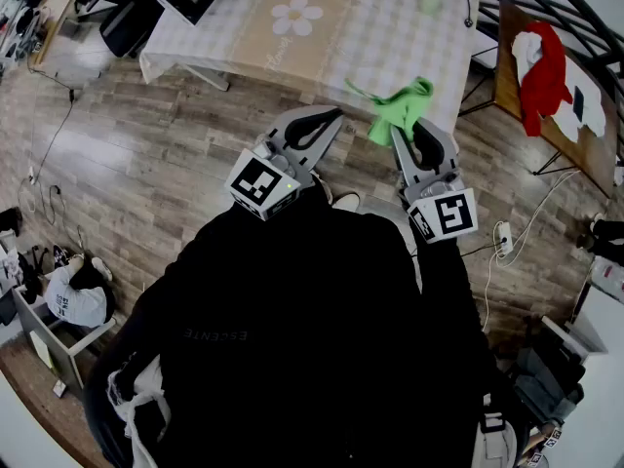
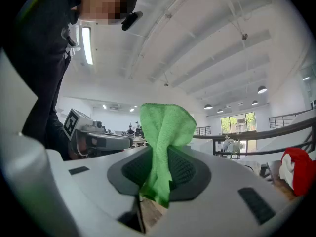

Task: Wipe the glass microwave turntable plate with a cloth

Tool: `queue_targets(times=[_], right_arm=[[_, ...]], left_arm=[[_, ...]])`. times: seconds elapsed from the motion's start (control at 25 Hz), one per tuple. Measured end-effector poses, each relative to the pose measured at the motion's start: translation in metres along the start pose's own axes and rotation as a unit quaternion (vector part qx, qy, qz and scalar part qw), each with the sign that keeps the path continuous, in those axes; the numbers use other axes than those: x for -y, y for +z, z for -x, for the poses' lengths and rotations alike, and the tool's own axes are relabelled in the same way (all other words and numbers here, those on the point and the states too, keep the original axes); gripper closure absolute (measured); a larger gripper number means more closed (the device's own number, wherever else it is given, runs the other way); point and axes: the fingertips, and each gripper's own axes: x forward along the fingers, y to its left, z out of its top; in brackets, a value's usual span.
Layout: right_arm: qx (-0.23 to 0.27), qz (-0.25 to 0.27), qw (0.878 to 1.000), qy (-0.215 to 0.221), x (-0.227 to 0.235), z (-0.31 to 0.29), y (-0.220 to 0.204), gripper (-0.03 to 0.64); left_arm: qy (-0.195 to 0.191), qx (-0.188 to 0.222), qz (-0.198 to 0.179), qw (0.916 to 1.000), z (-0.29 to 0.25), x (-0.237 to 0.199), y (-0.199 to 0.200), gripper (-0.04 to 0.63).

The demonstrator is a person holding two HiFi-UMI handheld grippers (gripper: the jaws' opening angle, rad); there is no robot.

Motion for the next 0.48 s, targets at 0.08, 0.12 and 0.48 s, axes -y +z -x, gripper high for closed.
queue_targets(times=[0.08, 0.12, 0.48], right_arm=[[-0.004, 0.001, 1.000, 0.002, -0.0021, 0.0025, -0.0019, 0.517], [-0.006, 0.001, 1.000, 0.003, -0.0030, 0.0035, -0.0027, 0.517], [-0.007, -0.022, 1.000, 0.000, -0.0001, 0.0109, -0.0104, 0.512]], left_arm=[[0.002, 0.001, 0.004, 1.0000, 0.0018, 0.0033, -0.0016, 0.574], [0.002, 0.001, 0.004, 1.0000, 0.0026, 0.0048, -0.0029, 0.574], [0.004, 0.009, 0.015, 0.9998, -0.0046, 0.0100, -0.0040, 0.574]])
